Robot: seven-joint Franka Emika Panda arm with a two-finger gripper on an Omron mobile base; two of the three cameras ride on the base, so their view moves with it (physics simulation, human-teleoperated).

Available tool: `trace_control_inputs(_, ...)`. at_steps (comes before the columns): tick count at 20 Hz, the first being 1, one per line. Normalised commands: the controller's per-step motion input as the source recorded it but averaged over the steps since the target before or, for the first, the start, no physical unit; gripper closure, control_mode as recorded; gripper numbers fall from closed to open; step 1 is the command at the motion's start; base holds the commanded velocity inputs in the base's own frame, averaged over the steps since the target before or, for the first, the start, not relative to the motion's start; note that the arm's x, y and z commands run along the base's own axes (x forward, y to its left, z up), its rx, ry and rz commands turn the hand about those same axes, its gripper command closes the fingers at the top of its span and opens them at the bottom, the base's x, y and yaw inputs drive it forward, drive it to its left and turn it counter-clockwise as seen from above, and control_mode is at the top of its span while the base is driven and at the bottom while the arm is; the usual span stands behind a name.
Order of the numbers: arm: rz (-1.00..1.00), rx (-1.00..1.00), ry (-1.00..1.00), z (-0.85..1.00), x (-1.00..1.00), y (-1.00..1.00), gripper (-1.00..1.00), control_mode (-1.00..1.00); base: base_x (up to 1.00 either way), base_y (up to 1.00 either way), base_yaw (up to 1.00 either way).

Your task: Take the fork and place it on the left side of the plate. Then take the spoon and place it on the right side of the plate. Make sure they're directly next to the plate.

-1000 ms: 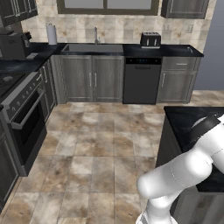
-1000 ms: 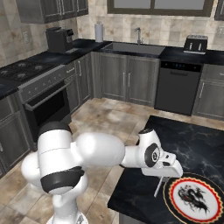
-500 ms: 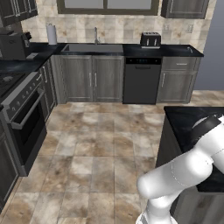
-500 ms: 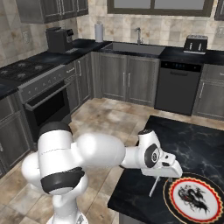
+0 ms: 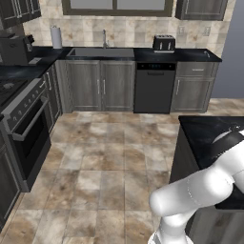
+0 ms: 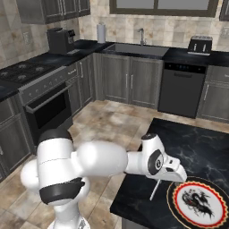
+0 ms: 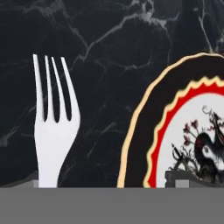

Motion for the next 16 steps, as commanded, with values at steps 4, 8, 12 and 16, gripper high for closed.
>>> trace_control_inputs(4,0.00,0.00,-0.12,0.00,-0.01,0.00,-1.00,-1.00,0.00,0.00,0.00)
trace_control_inputs(8,0.00,-0.01,-0.10,0.00,0.00,0.00,-1.00,-1.00,0.00,0.00,0.00)
trace_control_inputs(12,0.00,-0.01,-0.04,0.00,0.03,0.00,-1.00,-1.00,0.00,0.00,0.00)
trace_control_inputs(16,0.00,0.00,-0.02,0.00,0.15,-0.03,-1.00,-1.00,0.00,0.00,0.00)
